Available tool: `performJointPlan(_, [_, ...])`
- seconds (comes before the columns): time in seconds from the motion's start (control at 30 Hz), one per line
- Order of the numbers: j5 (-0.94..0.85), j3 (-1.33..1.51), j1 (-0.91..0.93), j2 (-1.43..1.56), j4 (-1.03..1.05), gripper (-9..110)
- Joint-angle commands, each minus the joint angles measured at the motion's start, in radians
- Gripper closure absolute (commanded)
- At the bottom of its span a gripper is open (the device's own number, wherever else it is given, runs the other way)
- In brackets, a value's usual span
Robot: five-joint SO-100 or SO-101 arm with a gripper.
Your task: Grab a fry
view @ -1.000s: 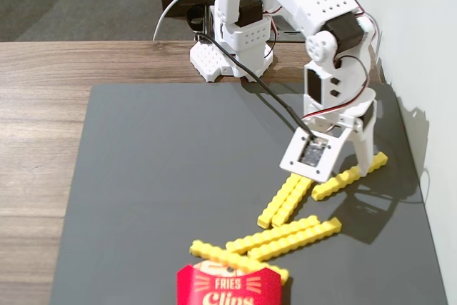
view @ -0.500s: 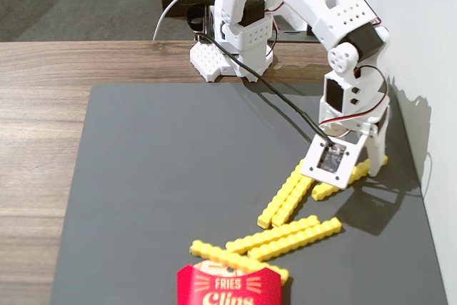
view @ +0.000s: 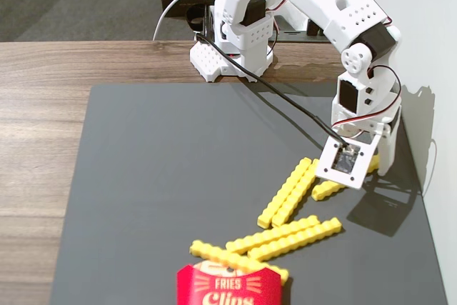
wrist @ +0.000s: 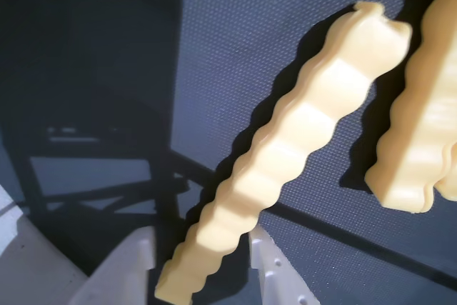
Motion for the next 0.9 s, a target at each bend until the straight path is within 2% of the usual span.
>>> performJointPlan(0.0, [0.006, -0.048, -0.011, 0.006, 0.008, 91])
performJointPlan(0.23, [0.0, -0.034, -0.005, 0.0, 0.011, 95])
performJointPlan(0.33, [-0.002, -0.026, 0.002, 0.0, 0.011, 101])
performJointPlan(0.57, [-0.029, -0.017, 0.014, 0.018, 0.025, 101])
performJointPlan(0.7, [-0.104, -0.012, 0.035, 0.058, 0.075, 101])
performJointPlan(0.87, [-0.285, -0.02, 0.117, 0.161, 0.215, 101])
